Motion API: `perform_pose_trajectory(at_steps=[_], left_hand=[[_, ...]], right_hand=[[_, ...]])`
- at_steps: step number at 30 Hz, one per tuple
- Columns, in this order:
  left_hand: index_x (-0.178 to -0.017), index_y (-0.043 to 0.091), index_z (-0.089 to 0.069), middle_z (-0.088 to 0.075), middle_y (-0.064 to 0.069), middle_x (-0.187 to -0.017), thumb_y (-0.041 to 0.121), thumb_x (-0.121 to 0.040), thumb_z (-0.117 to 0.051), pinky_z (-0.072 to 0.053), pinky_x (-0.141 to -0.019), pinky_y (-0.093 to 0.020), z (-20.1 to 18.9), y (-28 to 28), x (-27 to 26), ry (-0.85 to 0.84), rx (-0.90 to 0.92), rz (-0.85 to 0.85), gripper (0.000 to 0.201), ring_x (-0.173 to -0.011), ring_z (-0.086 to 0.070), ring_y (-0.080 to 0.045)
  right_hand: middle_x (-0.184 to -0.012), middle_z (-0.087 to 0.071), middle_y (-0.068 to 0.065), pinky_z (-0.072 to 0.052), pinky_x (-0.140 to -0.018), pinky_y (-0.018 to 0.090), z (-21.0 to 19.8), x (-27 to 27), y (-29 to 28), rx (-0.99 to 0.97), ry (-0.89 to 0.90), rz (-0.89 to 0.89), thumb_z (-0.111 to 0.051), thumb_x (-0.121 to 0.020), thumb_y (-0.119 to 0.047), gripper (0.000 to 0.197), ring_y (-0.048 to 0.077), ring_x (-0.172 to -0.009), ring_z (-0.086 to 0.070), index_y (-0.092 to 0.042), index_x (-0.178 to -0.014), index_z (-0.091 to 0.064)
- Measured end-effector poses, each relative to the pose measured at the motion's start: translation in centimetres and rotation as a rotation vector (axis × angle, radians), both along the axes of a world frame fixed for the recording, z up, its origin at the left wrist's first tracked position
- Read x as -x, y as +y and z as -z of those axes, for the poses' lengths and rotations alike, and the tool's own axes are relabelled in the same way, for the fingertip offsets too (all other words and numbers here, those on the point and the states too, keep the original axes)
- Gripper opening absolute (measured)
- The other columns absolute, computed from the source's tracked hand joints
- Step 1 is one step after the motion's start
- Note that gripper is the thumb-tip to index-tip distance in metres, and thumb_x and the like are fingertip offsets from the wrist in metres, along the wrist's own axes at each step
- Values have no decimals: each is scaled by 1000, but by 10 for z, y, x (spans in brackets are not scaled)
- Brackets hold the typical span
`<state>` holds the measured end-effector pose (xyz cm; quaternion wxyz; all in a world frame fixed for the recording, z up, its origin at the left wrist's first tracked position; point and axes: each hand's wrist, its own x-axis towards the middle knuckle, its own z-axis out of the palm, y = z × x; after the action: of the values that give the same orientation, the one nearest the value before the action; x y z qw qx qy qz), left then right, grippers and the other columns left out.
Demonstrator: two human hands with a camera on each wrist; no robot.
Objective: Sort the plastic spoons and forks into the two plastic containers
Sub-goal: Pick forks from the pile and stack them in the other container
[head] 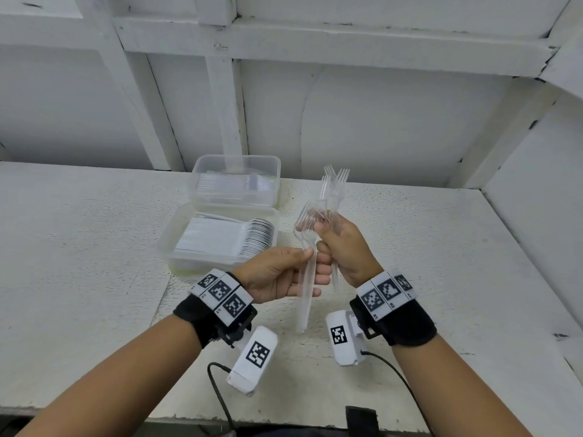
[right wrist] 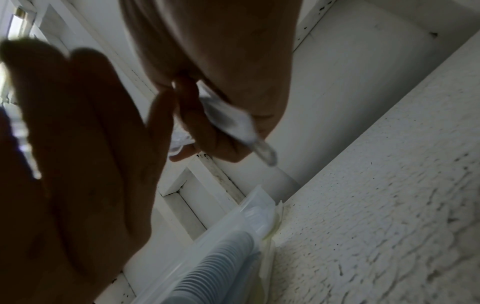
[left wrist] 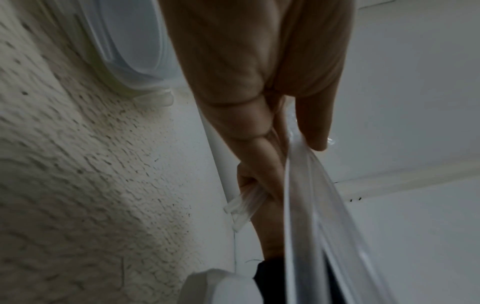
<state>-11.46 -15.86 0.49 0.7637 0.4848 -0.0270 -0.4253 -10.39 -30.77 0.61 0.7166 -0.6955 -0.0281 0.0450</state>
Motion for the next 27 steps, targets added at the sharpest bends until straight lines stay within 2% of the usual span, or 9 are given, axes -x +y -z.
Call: perform_pose_trajectory(at_steps=[2, 5, 9, 12, 14, 18, 21, 25, 27], left_hand=[[-107, 4, -59, -72, -9, -84, 21, -80, -49, -59, -66, -29, -1, 0, -1, 21, 15, -7, 33, -73, -71, -15], [-110, 5, -57, -67, -2, -72, 24, -87, -44, -56, -58, -25, -4, -1, -2, 41, 70, -21, 33, -61, -65, -10], [-114, 3, -55, -51, 5, -61, 30, -92, -40, -47, -54, -21, -1, -4, -6, 85, 113, 43, 38, -52, -49, -6], [-94, 7, -70, -51, 4, -60, 29, -92, -44, -48, -54, -21, -2, -2, -5, 30, 84, 78, 34, -51, -50, -6], [-83, 8, -72, -54, 3, -59, 27, -93, -45, -50, -53, -21, -6, 0, -6, -23, 45, 45, 35, -51, -53, -7], [-93, 1, -61, -70, -8, -77, 19, -94, -44, -59, -69, -29, -9, 1, -10, -105, -68, -183, 24, -68, -68, -15], [-98, 0, -60, -70, -14, -95, 14, -97, -45, -56, -77, -33, -7, -3, -10, -136, -119, -331, 20, -83, -70, -18], [-110, -3, -59, -65, -19, -112, 14, -96, -48, -55, -81, -33, -4, -10, -7, -132, -109, -408, 25, -100, -65, -23], [-109, -2, -61, -66, -18, -111, 14, -97, -46, -55, -81, -32, -4, -13, -4, -142, -79, -396, 26, -98, -64, -21]], right_hand=[[-80, -68, -5, -29, -38, 17, -2, 1, 0, -11, -6, -22, -42, -98, -6, 20, 2, -36, -35, -17, -96, -58], [-82, -65, -4, -29, -43, 19, -3, 0, -2, -36, 8, 1, -45, -97, -9, 21, 1, -38, -43, -23, -103, -59], [-84, -65, -2, -30, -40, 14, 0, -4, -6, -46, -10, -2, -47, -96, -9, 29, 2, -40, -30, -28, -115, -59], [-73, -55, -2, -29, -39, 15, -1, -4, -8, -22, 9, -19, -48, -96, -10, 25, 3, -40, -29, -21, -116, -61], [-65, -48, -4, -28, -40, 16, -2, -3, -8, 43, 21, 10, -49, -96, -15, 18, 3, -40, -30, -12, -111, -58], [-82, -46, -1, -29, -38, 16, -2, 1, -8, 98, 52, 120, -46, -97, -22, 16, 2, -45, -36, -23, -109, -35], [-80, -41, -1, -31, -41, 16, 0, 6, -6, 151, 29, 139, -42, -98, -18, 14, 7, -53, -36, -29, -93, -34], [-80, -53, -9, -38, -58, 23, 7, 12, 2, 278, -118, 186, -54, -93, -19, 13, 10, -66, -49, -30, -86, -51], [-84, -62, -6, -45, -64, 27, 10, 16, 7, 289, -139, 252, -61, -89, -20, 11, 14, -75, -58, -29, -83, -60]])
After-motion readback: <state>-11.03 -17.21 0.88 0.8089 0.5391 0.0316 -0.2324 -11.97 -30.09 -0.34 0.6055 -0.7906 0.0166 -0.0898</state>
